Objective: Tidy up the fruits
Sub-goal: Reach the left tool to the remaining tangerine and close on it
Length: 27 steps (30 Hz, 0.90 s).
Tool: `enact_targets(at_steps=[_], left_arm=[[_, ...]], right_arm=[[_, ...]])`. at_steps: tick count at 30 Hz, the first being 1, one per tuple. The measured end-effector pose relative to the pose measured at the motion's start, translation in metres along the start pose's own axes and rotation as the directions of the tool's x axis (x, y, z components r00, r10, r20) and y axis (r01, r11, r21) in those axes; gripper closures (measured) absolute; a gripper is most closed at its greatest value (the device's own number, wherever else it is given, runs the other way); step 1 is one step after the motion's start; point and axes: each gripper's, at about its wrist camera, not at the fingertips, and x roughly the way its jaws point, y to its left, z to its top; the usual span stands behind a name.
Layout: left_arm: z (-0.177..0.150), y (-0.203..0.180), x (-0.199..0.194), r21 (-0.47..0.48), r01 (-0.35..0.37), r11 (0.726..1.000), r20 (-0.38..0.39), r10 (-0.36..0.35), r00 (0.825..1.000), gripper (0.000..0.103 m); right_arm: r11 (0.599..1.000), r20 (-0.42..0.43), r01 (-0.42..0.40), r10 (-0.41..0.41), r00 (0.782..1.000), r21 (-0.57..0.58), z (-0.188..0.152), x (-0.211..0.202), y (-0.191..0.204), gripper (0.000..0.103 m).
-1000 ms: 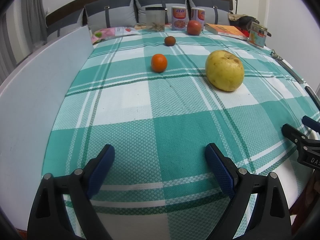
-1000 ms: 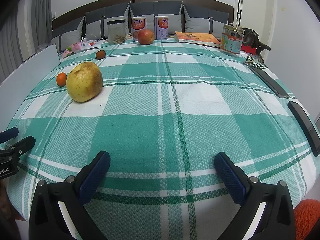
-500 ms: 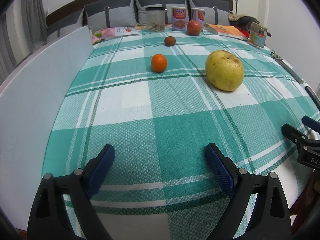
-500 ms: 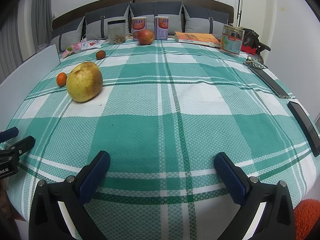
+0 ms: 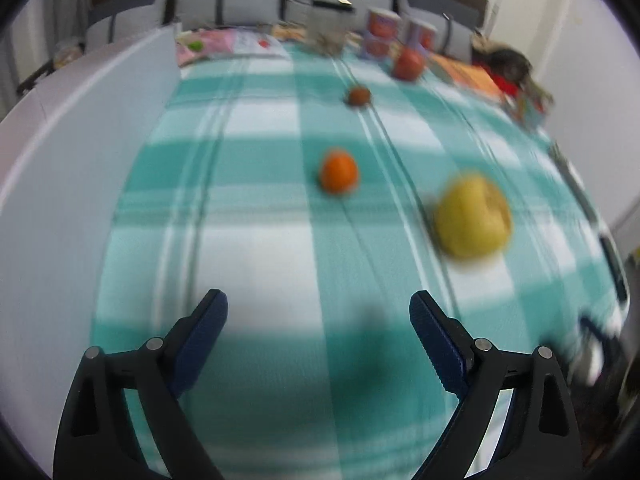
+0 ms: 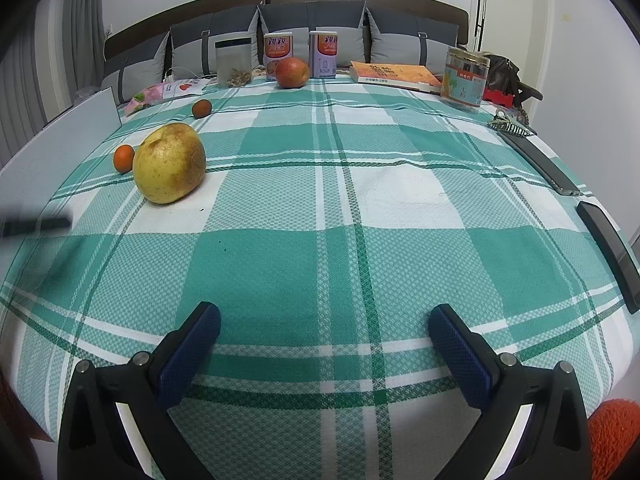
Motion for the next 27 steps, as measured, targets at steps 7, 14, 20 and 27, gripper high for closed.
enact_targets(at_steps=[7,14,20,27], left_arm=[[0.05,-0.024,0.04,0.054,-0.046,0.997,0.007,0.046,0.999,0.012],[0.056,-0.031,0.064,0.07,-0.044,0.997,-0.009,0.045,0.999,0.077],[0.035,-0.007,0.032,-0.019,0.109,0.994,0.011,-0.109,0.994,0.078],[0.009,0.034,0.027,-0.074,0.156,0.985,-0.003,-0.157,0.988,0.074]], right_arm=[[1.0,-0.007,-0.007,0.007,1.0,-0.002,0.001,0.001,0.0,0.0],[1.0,-0.009,-0.011,0.011,1.0,-0.003,0.002,0.002,0.0,0.0],[1.0,-0.008,-0.012,0.012,1.0,-0.002,0.003,0.003,0.0,0.0],[1.0,-0.006,-0.008,0.008,1.0,0.001,0.003,0.003,0.001,0.0]])
